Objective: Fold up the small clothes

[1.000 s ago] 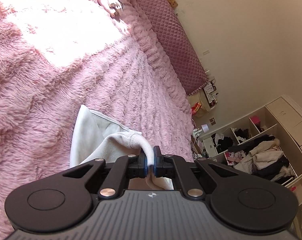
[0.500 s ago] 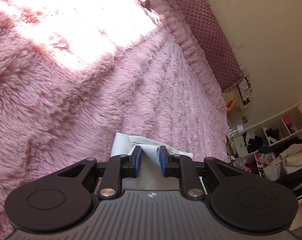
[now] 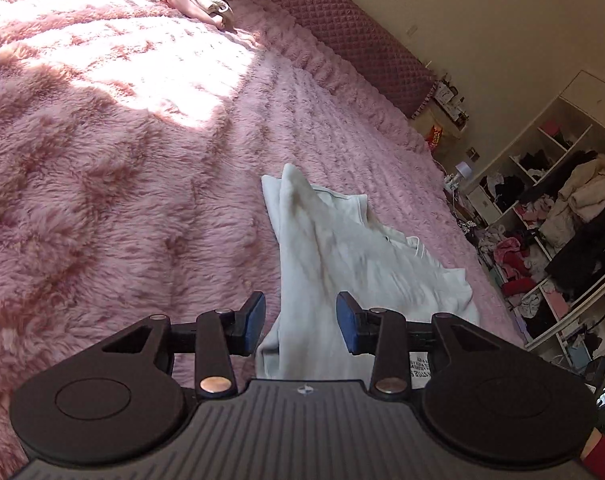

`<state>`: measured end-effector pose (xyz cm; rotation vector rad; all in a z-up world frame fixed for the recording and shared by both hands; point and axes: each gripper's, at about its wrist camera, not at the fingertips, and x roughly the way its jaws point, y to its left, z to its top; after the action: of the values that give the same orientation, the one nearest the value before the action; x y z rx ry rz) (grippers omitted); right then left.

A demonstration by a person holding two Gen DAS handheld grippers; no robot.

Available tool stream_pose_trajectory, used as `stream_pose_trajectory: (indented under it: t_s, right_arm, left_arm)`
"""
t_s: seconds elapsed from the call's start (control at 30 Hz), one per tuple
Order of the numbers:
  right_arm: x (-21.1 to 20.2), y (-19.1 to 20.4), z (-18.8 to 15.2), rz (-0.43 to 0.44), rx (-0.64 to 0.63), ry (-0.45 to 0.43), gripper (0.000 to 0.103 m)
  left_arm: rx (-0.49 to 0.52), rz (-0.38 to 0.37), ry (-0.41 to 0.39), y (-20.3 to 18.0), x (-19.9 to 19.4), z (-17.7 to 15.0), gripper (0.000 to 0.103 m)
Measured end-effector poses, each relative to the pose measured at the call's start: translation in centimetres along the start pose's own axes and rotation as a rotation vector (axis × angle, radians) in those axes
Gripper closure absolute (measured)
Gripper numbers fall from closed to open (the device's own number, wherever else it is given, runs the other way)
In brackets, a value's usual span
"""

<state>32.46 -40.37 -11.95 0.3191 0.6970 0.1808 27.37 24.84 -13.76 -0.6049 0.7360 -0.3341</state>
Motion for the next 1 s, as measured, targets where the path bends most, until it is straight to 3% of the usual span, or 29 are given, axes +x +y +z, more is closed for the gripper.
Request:
stream_pose_trajectory:
  t_s: [0.07, 0.23, 0.5, 0.73, 0.8, 0.83, 0.87, 0.9, 0.93, 1.0]
  right_arm:
    - [-0.8, 0.0, -1.9, -0.002, -0.04, 0.035, 0.074]
    - [-1.2, -0.1, -4.2, -0.01, -0.042, 0.024, 0.074]
    - [1.2, 0.5, -4.3, -0.024, -0.03, 0.022, 0.069]
    - [2.9, -0.1, -4.4, -0.055, -0.003, 0.053, 0.063]
    - [2.9, -0.2, -4.4, -0.042, 0.015, 0.061, 0.069]
    - [2.8, -0.2, -4.4, -0.028, 0.015, 0.063, 0.088]
    - [2.7, -0.1, -4.4, -0.033, 0.004, 0.063, 0.099]
    - [2.6, 0.0, -4.4, -0.032, -0.003, 0.063, 0.099]
    - [2.4, 0.0, -4.3, -0.025, -0.007, 0.063, 0.1]
    - [2.0, 0.0, -4.0, -0.018, 0.003, 0.057, 0.101]
  left_arm:
    - [-0.026, -0.017, 0.018, 0.6, -0.1, -1.1, 0.06]
    - [-0.054, -0.03, 0.041, 1.1, 1.4, -1.7, 0.06]
    - [-0.066, -0.084, 0.069, 0.9, 4.3, -1.6, 0.06]
    - [-0.089, -0.082, 0.11, 1.4, 5.7, -1.9, 0.06]
    - [-0.102, -0.092, 0.097, 1.5, 5.6, -2.1, 0.06]
    - [-0.091, -0.095, 0.089, 1.4, 5.5, -2.1, 0.06]
    - [-0.077, -0.092, 0.075, 1.2, 5.3, -2.2, 0.069]
    - [-0.066, -0.089, 0.057, 0.9, 5.1, -2.3, 0.088]
    - [-0.062, -0.08, 0.029, 0.6, 4.7, -2.3, 0.098]
    - [-0.067, -0.094, -0.005, 0.3, 4.0, -2.3, 0.099]
